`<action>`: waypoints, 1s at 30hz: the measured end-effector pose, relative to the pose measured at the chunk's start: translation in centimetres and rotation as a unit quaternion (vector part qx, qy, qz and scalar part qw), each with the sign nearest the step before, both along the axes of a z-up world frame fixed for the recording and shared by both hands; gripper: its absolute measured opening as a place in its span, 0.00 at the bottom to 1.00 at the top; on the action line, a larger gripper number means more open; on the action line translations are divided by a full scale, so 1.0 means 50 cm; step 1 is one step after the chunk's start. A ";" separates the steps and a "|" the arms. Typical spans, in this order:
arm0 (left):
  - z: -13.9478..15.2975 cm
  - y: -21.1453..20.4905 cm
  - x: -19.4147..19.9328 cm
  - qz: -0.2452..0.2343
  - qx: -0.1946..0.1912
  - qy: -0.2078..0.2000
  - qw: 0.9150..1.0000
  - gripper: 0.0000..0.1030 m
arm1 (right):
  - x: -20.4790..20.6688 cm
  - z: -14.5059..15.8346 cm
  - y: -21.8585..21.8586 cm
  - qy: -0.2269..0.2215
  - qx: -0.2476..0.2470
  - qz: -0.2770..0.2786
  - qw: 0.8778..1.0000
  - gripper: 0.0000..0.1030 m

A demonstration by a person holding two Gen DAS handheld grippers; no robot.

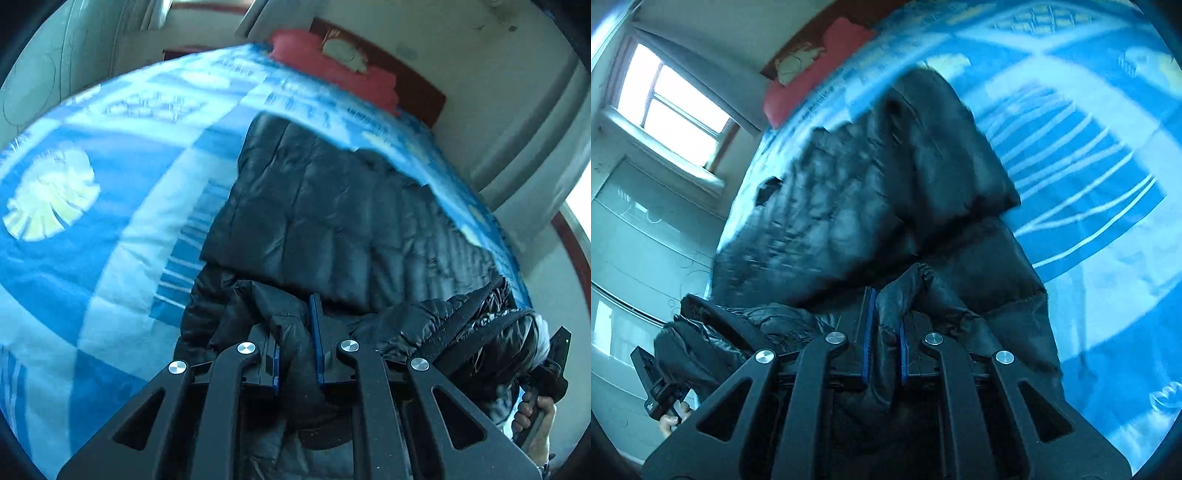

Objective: Fold large clothes

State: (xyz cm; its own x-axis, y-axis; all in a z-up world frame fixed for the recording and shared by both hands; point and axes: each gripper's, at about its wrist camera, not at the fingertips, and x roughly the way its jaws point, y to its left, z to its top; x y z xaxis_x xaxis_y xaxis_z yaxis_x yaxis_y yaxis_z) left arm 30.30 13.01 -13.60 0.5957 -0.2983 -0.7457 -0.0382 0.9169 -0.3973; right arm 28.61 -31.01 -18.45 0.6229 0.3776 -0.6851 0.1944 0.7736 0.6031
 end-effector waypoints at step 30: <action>0.041 0.094 -0.034 -0.063 -0.085 -0.025 0.994 0.28 | 0.009 -0.002 0.000 0.003 -0.012 -0.006 1.000 0.09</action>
